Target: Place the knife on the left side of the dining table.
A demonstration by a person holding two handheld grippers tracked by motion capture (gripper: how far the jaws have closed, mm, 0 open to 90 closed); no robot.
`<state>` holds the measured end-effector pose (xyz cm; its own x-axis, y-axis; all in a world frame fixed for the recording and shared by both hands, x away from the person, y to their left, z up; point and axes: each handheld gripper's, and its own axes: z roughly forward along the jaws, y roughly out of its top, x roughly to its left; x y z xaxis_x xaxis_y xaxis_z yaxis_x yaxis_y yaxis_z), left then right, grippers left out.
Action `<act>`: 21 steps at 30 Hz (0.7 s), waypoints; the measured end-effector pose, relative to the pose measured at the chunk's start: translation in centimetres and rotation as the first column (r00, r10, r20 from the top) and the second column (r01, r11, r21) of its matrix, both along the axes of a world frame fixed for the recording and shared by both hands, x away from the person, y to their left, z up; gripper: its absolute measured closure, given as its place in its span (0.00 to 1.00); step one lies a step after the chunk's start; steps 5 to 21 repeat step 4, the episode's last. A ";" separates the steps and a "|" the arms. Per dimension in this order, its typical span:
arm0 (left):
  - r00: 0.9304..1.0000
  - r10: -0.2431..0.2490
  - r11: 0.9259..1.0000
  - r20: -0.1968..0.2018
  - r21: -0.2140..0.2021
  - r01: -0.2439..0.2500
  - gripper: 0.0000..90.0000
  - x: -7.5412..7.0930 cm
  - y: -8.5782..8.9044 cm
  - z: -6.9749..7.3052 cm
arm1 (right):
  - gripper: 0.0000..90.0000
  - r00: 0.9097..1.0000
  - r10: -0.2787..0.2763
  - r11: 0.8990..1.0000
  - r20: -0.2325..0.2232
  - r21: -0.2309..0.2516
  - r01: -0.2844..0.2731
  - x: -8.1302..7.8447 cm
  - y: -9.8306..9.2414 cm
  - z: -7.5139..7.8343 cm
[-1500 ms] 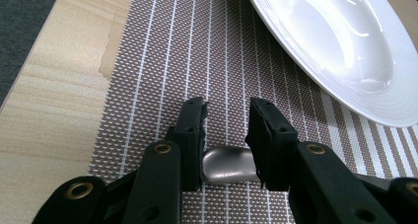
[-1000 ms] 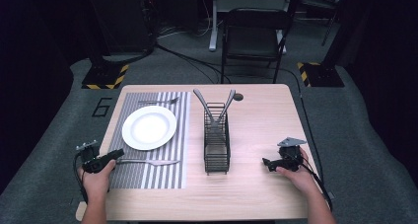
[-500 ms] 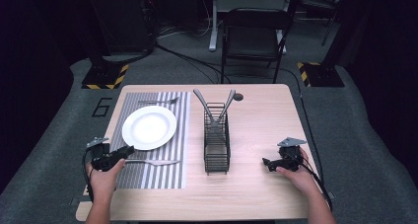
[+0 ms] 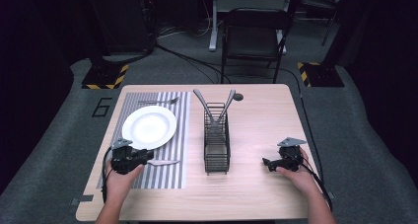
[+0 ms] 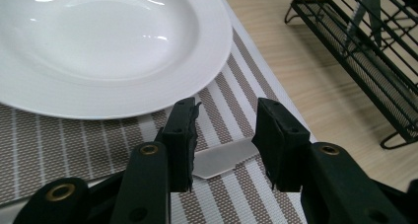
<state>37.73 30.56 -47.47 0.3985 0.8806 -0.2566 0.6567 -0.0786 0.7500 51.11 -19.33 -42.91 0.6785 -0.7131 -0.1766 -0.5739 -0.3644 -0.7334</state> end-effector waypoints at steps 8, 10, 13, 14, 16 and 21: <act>1.000 -0.023 1.000 0.004 0.009 0.023 0.65 0.1 -0.6 -0.3 | 0.00 1.000 0.003 1.000 -0.001 -0.001 -0.003 0.0 0.0 0.0; 1.000 -0.023 1.000 0.004 0.009 0.023 0.65 0.1 -0.6 -0.3 | 0.00 1.000 0.003 1.000 -0.001 -0.001 -0.003 0.0 0.0 0.0; 1.000 -0.023 1.000 0.004 0.009 0.023 0.65 0.1 -0.6 -0.3 | 0.00 1.000 0.003 1.000 -0.001 -0.001 -0.003 0.0 0.0 0.0; 1.000 -0.023 1.000 0.004 0.009 0.023 0.65 0.1 -0.6 -0.3 | 0.00 1.000 0.003 1.000 -0.001 -0.001 -0.003 0.0 0.0 0.0; 1.000 -0.023 1.000 0.004 0.009 0.023 0.65 0.1 -0.6 -0.3 | 0.00 1.000 0.003 1.000 -0.001 -0.001 -0.003 0.0 0.0 0.0; 1.000 -0.023 1.000 0.004 0.009 0.023 0.65 0.1 -0.6 -0.3 | 0.00 1.000 0.003 1.000 -0.001 -0.001 -0.003 0.0 0.0 0.0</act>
